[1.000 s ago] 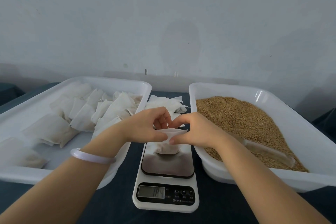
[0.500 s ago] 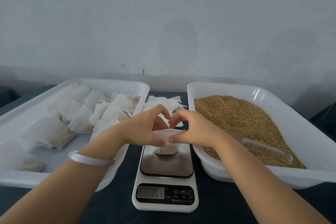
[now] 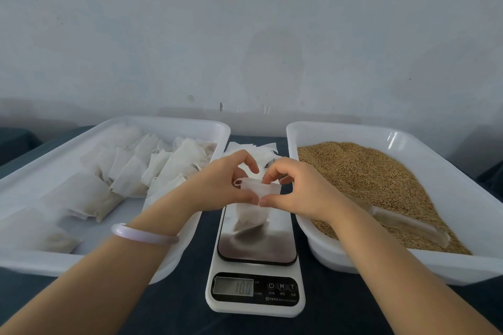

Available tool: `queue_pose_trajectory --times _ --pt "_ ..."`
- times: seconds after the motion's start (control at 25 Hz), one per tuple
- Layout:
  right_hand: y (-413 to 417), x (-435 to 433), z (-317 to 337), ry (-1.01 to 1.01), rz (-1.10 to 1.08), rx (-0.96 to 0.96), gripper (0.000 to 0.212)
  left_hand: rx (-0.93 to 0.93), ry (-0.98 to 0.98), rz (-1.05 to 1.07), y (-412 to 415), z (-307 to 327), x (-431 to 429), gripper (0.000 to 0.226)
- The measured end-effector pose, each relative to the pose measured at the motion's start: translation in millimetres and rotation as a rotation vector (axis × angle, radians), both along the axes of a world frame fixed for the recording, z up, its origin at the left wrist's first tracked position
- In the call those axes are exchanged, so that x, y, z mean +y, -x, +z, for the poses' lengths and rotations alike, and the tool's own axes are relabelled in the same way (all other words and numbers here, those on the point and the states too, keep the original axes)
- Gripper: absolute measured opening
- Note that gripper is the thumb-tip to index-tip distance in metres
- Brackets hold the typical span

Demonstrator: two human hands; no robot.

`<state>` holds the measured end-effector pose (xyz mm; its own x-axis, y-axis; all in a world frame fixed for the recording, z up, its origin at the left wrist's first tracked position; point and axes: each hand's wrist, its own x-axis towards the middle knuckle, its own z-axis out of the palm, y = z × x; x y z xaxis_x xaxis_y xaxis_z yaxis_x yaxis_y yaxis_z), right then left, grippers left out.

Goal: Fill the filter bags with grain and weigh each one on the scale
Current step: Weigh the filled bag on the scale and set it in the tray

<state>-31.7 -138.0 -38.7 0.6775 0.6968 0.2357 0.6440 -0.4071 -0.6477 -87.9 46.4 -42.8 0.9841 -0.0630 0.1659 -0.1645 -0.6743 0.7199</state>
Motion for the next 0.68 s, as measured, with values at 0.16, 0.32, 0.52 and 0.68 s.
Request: queue_pose_trajectory --times 0.16,0.32,0.52,0.68 --pt "0.5 -0.6 -1.0 0.070 0.035 0.008 0.025 0.004 0.072 -0.028 1.5 1.7 -1.5 0.037" --pt "6.8 -0.2 4.1 -0.154 -0.020 0.083 0.033 -0.005 0.078 -0.048 5.0 4.8 -5.0 0.044" --pt "11.5 -2.6 26.0 -0.351 0.082 0.152 0.021 0.045 0.217 -0.240 10.4 12.6 -9.9 0.069" --pt "12.4 -8.6 38.0 -0.344 0.141 0.224 0.022 0.145 0.346 -0.327 11.4 14.0 -14.3 0.065"
